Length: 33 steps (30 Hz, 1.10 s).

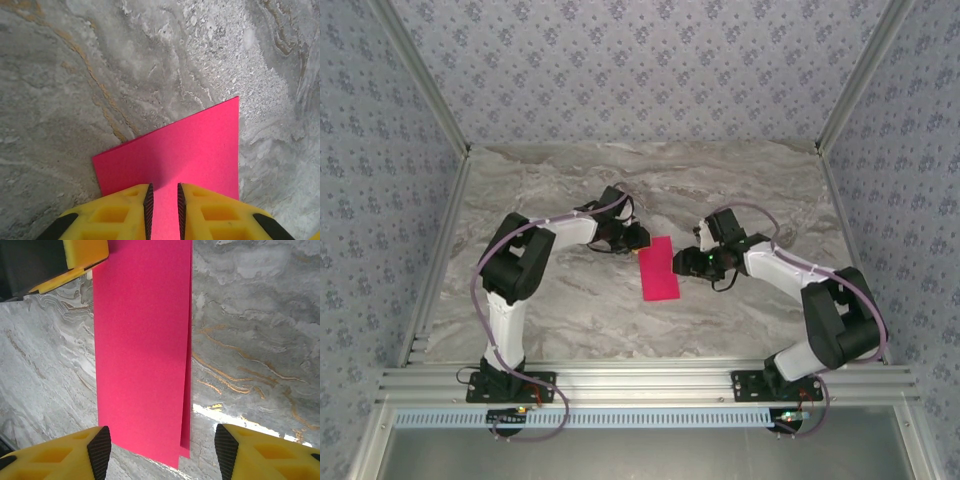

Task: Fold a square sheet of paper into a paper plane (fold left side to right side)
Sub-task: Fold the triangle a second time at the center of the table.

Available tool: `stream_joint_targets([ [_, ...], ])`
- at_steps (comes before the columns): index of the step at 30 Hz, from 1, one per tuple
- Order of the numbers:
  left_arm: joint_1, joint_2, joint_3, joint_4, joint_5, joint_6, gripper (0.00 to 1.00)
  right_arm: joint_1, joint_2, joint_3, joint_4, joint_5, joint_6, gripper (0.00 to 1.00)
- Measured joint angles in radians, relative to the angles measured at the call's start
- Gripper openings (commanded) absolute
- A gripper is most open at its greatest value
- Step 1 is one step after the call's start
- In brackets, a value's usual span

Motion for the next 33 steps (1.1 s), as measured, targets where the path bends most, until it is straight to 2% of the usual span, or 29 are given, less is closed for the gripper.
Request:
stream_joint_targets([
  [10, -0.001, 0.0, -0.009, 0.009, -0.004, 0.0, 0.22, 0.0, 0.14, 0.0, 0.036, -0.104, 0.068, 0.54],
  [15, -0.002, 0.0, -0.009, 0.01, -0.005, 0.0, 0.22, 0.003, 0.159, 0.001, 0.064, -0.125, 0.096, 0.5],
  [24, -0.002, -0.002, -0.011, 0.012, -0.005, 0.002, 0.23, 0.012, 0.199, 0.001, 0.145, -0.176, 0.158, 0.49],
  [29, -0.003, -0.05, -0.047, 0.005, -0.026, 0.025, 0.32, 0.004, 0.214, 0.001, 0.208, -0.206, 0.202, 0.46],
  [33, -0.003, -0.174, -0.11, 0.013, -0.053, 0.062, 0.43, -0.014, 0.23, 0.019, 0.238, -0.232, 0.226, 0.43],
])
